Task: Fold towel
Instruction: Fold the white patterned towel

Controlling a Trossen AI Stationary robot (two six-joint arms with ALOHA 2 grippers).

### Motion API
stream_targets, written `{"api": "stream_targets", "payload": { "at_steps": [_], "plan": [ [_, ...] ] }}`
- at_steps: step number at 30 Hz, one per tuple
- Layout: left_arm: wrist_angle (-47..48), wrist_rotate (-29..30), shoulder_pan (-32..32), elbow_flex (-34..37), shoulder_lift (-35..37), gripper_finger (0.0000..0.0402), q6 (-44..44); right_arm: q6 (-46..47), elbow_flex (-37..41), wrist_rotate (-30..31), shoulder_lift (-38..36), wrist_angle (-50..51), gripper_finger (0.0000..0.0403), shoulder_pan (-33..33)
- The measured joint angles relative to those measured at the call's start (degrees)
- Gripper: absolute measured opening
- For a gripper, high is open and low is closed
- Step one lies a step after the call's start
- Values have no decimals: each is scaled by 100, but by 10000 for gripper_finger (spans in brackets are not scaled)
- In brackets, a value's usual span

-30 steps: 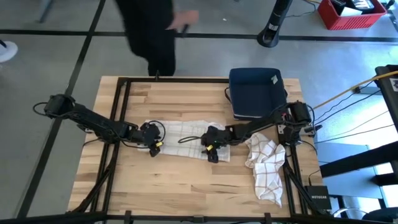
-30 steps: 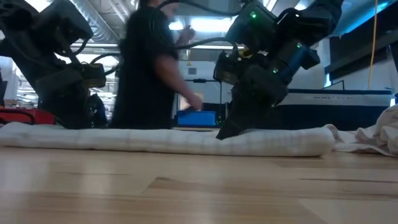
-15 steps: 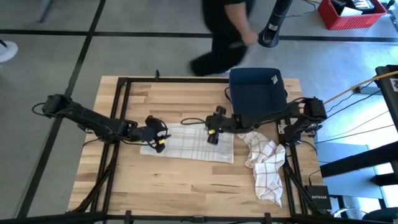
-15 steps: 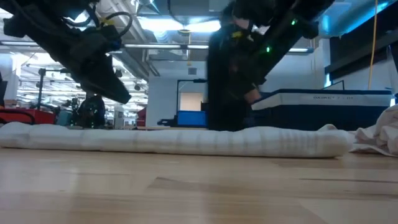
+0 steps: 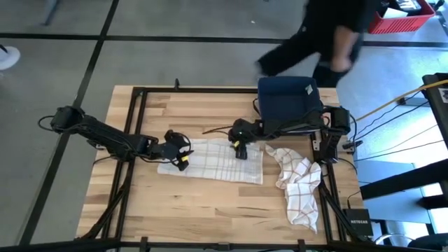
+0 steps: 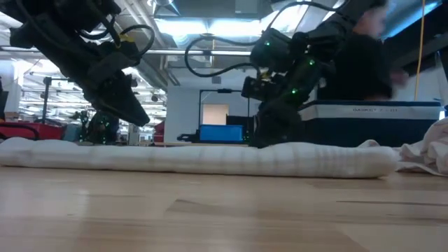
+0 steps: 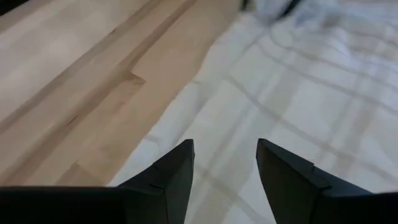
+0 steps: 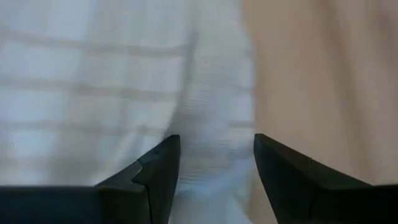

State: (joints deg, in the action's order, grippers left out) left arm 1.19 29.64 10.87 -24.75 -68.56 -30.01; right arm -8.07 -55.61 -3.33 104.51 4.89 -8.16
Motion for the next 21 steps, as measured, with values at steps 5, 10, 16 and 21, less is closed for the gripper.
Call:
{"api": "stream_targets", "payload": {
  "at_steps": [5, 10, 16, 21],
  "plan": [
    [-70, 1, -18, -7, -19, 166, 34, -381, 0, -539, 2, 345, 209, 34],
    [-58, 3, -43, -7, -21, 166, 41, -483, -2, 176, 40, 389, 209, 23],
    [-38, 3, -48, -7, -21, 166, 74, -568, -132, -264, -127, 781, 209, 26],
    [-46, 3, -48, -7, -21, 166, 96, -592, -238, 536, -429, 1160, 209, 24]
  ]
}}
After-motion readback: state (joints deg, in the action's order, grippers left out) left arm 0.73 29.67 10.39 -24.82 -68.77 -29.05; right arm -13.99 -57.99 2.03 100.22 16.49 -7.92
